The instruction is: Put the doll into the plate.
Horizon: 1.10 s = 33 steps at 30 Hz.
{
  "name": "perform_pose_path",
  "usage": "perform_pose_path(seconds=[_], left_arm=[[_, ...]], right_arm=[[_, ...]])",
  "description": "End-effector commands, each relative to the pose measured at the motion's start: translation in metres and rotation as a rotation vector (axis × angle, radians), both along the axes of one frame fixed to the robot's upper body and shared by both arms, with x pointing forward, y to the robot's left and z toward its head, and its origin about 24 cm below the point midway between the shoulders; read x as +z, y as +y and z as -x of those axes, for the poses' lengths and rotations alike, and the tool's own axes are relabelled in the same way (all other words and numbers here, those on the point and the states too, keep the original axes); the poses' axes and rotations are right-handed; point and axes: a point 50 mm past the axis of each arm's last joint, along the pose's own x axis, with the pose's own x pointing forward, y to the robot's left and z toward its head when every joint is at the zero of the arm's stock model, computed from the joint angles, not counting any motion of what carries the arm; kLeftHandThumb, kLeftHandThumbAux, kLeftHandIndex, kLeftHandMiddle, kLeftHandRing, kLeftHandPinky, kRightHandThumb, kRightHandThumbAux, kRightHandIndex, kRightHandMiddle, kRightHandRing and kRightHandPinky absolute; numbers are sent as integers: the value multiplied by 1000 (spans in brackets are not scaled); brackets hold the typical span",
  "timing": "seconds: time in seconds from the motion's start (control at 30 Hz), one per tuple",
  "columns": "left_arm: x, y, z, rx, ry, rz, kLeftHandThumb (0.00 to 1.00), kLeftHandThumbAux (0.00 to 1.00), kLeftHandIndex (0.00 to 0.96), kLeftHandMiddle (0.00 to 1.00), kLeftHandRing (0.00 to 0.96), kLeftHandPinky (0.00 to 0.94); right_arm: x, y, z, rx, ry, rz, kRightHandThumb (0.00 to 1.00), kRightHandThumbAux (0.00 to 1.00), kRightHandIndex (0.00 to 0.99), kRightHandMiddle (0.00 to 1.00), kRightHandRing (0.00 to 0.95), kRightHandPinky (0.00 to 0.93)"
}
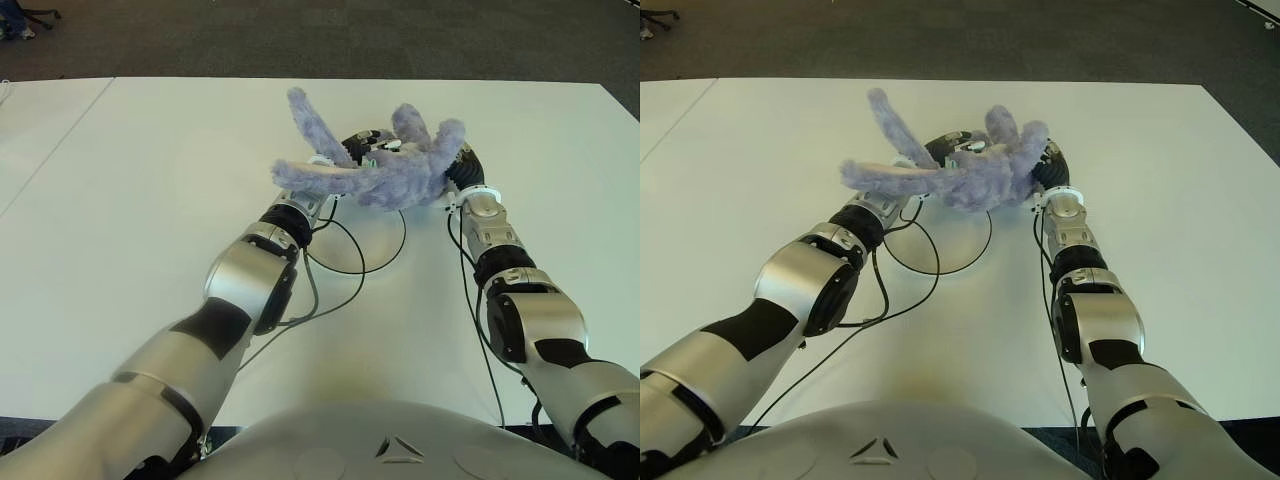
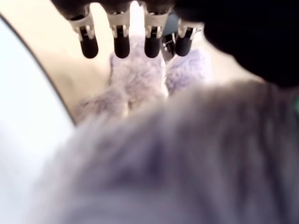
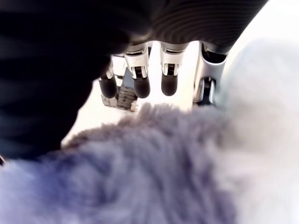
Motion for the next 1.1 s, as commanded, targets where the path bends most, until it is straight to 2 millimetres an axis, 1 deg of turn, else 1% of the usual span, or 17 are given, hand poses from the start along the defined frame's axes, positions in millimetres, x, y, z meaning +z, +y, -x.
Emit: perform_pose_path(seconds=[0.03, 0.1, 0.13, 0.17, 0.27, 0.3, 0.37, 0.5, 0.77, 1.1], left_arm=[[13, -39, 9, -46, -23, 91, 0, 398, 0, 0, 0, 0], [22, -35, 5, -38, -63, 117, 0, 395, 0, 0, 0, 0], [26, -33, 3, -35, -85, 131, 0, 386, 0, 0, 0, 0], [31, -30, 0, -32, -110, 146, 0, 385, 0, 0, 0, 0], [38, -26, -3, -26, -147, 168, 0, 378, 0, 0, 0, 0], [41, -24, -4, -22, -163, 181, 0, 351, 0, 0, 0, 0], [47, -22, -5, -11, -194, 211, 0, 377, 0, 0, 0, 0], [54, -21, -7, 1, -227, 243, 0, 386, 0, 0, 0, 0], [60, -22, -7, 23, -263, 261, 0, 397, 0, 0, 0, 0], [59, -21, -10, 58, -226, 258, 0, 392, 0, 0, 0, 0]], right_arm=[[6, 10, 9, 45, -49, -85, 282, 679, 0, 0, 0, 38], [16, 9, 13, 52, -105, -107, 279, 682, 0, 0, 0, 30], [21, 8, 15, 56, -131, -118, 256, 687, 0, 0, 0, 7], [25, 7, 17, 59, -157, -129, 252, 688, 0, 0, 0, 3], [33, 6, 19, 63, -197, -143, 223, 684, 0, 0, 0, 0], [37, 5, 20, 63, -220, -147, 190, 659, 0, 0, 0, 0], [47, 5, 20, 61, -269, -161, 187, 680, 0, 0, 0, 0], [56, 7, 20, 60, -310, -183, 178, 685, 0, 0, 0, 0], [61, 10, 19, 59, -333, -209, 178, 690, 0, 0, 0, 0], [59, 8, 18, 48, -320, -184, 210, 678, 0, 0, 0, 0]])
